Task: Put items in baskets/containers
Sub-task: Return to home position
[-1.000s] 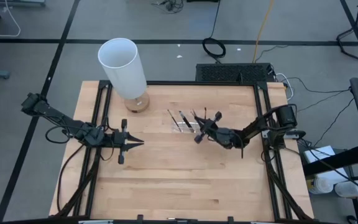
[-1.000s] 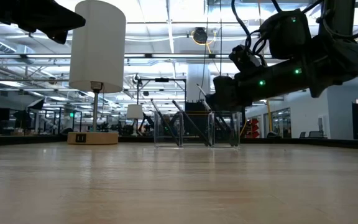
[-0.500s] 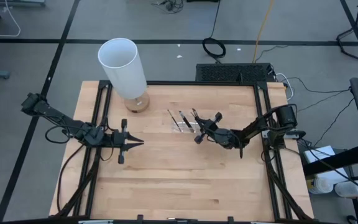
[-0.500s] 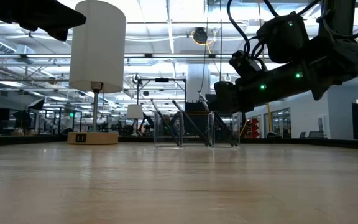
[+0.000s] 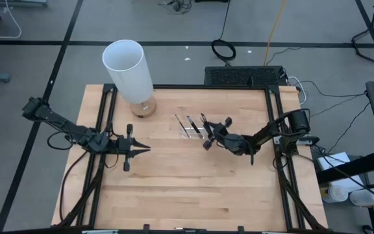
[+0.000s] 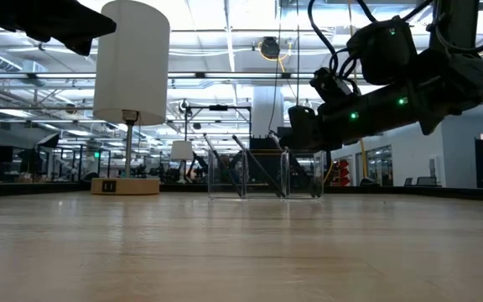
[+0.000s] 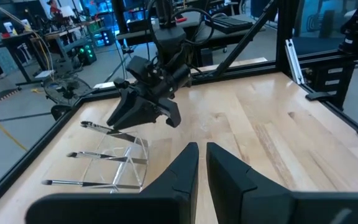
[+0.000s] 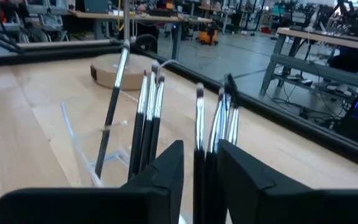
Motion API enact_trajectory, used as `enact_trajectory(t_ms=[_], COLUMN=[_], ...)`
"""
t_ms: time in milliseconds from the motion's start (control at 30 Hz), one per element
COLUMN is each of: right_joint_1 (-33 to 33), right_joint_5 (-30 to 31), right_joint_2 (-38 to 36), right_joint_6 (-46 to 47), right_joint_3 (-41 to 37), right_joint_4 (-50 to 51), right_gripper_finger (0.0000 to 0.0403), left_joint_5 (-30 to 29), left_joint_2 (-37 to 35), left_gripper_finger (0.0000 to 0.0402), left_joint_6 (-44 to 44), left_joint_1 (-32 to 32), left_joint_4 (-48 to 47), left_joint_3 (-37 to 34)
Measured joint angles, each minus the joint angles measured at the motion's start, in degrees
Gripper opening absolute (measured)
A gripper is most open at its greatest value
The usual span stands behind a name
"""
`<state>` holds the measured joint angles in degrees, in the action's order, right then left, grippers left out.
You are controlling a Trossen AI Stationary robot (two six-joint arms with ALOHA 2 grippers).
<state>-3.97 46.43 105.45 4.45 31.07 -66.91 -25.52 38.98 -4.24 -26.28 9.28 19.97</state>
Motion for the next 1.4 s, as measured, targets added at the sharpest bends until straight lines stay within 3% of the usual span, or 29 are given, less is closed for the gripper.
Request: enact_trajectory(t_ms=[167, 400, 600, 767, 867, 933, 1000, 1233, 1300, 1400], right_joint_1=[-1.05, -6.35, -15.32, -23.83, -28.65, -31.13, -32.51, -28.81, -26.99, -24.51], right_joint_5=[0.01, 0.00, -0.24, -5.79, -2.84, 1.91, 1.81, -20.28, -23.77, -24.30], right_joint_2=[-2.97, -17.05, -31.52, -38.63, -37.02, -33.56, -29.82, -21.71, -20.50, -19.46], right_joint_6=[-4.52, -13.75, -16.43, -10.25, -10.59, -12.05, -13.29, -15.59, -14.65, -12.55], right_joint_3=[0.00, 0.02, 0.07, 0.07, -0.22, -0.87, -2.13, -6.29, -7.27, -8.01], right_joint_4=[-2.40, -1.88, 7.93, 22.96, 23.41, 19.48, 15.70, 6.66, 3.78, 2.79], right_gripper_finger=[0.0097, 0.0098, 0.0088, 0.0049, 0.0010, 0.0006, 0.0004, 0.0001, 0.0001, 0.0001], left_joint_5=[-0.02, -0.02, -0.02, -0.04, -0.04, -0.04, -0.07, -2.10, -2.16, -2.14], left_joint_2=[0.00, 0.00, 0.00, 0.00, 0.00, 0.00, 0.00, 0.00, 0.00, 0.00], left_gripper_finger=[0.0042, 0.0042, 0.0042, 0.0042, 0.0042, 0.0042, 0.0042, 0.0042, 0.0042, 0.0042], left_joint_6=[0.36, 0.45, 1.39, 1.56, 2.11, 5.85, 9.27, 7.77, 7.42, 7.77], left_joint_1=[0.00, 0.00, 0.00, 0.00, 0.00, 0.00, 0.00, 0.71, 1.26, 1.75], left_joint_4=[0.00, -0.02, -0.02, -0.04, -0.04, -0.37, -0.58, -0.56, -0.98, -3.34], left_joint_3=[0.00, 0.00, 0.00, 0.00, 0.00, 0.00, 0.00, 0.00, 0.00, 0.00])
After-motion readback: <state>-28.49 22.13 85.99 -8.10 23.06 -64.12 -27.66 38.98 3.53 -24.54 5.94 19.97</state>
